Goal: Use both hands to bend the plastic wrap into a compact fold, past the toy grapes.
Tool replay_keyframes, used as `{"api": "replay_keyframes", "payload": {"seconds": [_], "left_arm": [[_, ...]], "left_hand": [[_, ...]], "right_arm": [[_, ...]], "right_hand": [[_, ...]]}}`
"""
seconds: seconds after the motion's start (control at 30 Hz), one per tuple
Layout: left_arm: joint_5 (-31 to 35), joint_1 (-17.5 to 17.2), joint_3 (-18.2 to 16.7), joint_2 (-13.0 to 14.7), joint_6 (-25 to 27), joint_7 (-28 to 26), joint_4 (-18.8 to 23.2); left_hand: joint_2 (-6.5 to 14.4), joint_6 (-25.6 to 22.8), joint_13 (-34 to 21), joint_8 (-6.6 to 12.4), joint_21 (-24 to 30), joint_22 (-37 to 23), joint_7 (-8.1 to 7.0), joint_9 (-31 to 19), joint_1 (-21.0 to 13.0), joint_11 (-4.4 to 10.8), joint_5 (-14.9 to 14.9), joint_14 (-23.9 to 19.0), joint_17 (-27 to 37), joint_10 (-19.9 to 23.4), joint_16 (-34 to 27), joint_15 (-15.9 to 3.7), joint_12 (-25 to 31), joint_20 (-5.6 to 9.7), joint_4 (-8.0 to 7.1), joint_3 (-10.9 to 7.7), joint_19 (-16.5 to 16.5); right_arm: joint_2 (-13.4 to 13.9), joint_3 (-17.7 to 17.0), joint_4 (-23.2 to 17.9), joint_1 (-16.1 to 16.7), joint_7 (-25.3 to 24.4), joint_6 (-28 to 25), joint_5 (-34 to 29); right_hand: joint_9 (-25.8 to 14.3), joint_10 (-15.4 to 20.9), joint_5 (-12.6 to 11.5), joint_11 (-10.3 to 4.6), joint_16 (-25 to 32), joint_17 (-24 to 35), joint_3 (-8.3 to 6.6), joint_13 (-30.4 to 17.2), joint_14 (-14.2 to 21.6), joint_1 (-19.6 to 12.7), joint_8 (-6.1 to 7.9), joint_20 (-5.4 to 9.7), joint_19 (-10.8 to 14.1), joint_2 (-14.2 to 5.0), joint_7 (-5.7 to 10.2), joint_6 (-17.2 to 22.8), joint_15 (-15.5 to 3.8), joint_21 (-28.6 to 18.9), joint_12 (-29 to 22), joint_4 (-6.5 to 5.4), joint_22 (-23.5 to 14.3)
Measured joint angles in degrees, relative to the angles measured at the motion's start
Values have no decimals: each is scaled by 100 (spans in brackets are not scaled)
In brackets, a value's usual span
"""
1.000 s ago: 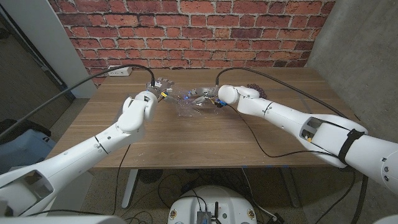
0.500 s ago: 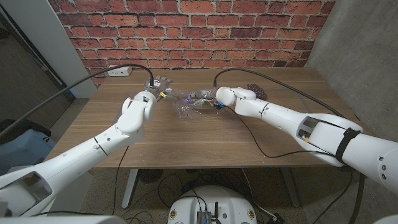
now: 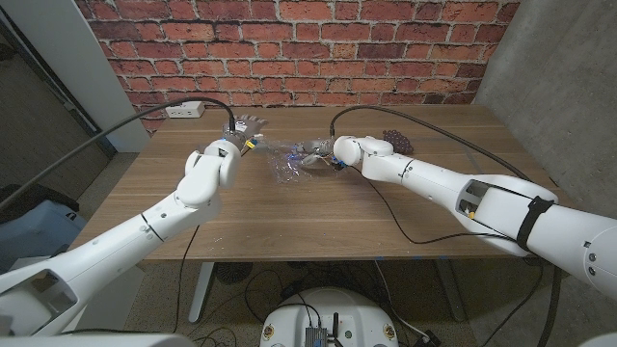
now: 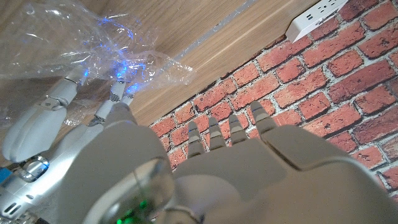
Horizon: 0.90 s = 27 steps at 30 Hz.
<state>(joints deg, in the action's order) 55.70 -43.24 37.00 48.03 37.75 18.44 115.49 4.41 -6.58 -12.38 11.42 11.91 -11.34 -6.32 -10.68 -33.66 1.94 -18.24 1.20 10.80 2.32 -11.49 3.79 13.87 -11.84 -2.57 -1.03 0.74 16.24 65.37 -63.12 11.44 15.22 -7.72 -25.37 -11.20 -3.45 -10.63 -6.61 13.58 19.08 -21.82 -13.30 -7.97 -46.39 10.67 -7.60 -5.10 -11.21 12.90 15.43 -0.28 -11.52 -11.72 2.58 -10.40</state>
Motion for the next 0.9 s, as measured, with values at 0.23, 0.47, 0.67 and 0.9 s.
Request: {"api": "replay_keyframes", "payload": {"seconds": [0.23,0.47,0.67,0.9], "left_arm": [[-689,-6,-154,-18,-112,-9,-45],[-1317,41,-156,-20,-211,-120,-143],[-1645,90,-118,-8,-339,-284,-226],[-1875,113,33,75,-521,-556,-256]], "left_hand": [[189,-5,0,0,-37,-28,32,0,144,-30,97,-4,1,30,0,-4,0,-23,-103,-35,164],[604,15,0,-19,0,-65,200,0,265,-26,256,-98,1,26,0,-105,0,85,-284,-192,185],[785,25,26,-21,0,-87,247,0,182,45,302,138,-15,36,50,-364,-26,315,-431,-835,332],[835,-329,84,5,111,-108,188,29,35,91,304,73,-55,161,50,-544,-38,569,-568,-1903,338]], "right_arm": [[106,-71,-186,57,-122,-38,0],[315,-305,-508,216,-251,3,121],[431,-591,-611,408,-535,395,518],[513,-1027,-667,786,-1032,837,880]], "right_hand": [[0,101,0,101,0,-75,-18,13,127,-189,15,-159,91,190,0,0,83,-41,-19,177,0],[0,278,0,171,62,-126,38,26,309,-104,68,-196,225,315,-38,55,102,-45,-103,233,0],[0,492,0,201,150,-128,38,26,508,-4,100,-129,381,215,-10,177,35,-90,-163,232,0],[-1,763,0,198,280,-128,38,53,769,24,100,24,685,109,-51,217,-65,-181,-247,232,-1]]}}
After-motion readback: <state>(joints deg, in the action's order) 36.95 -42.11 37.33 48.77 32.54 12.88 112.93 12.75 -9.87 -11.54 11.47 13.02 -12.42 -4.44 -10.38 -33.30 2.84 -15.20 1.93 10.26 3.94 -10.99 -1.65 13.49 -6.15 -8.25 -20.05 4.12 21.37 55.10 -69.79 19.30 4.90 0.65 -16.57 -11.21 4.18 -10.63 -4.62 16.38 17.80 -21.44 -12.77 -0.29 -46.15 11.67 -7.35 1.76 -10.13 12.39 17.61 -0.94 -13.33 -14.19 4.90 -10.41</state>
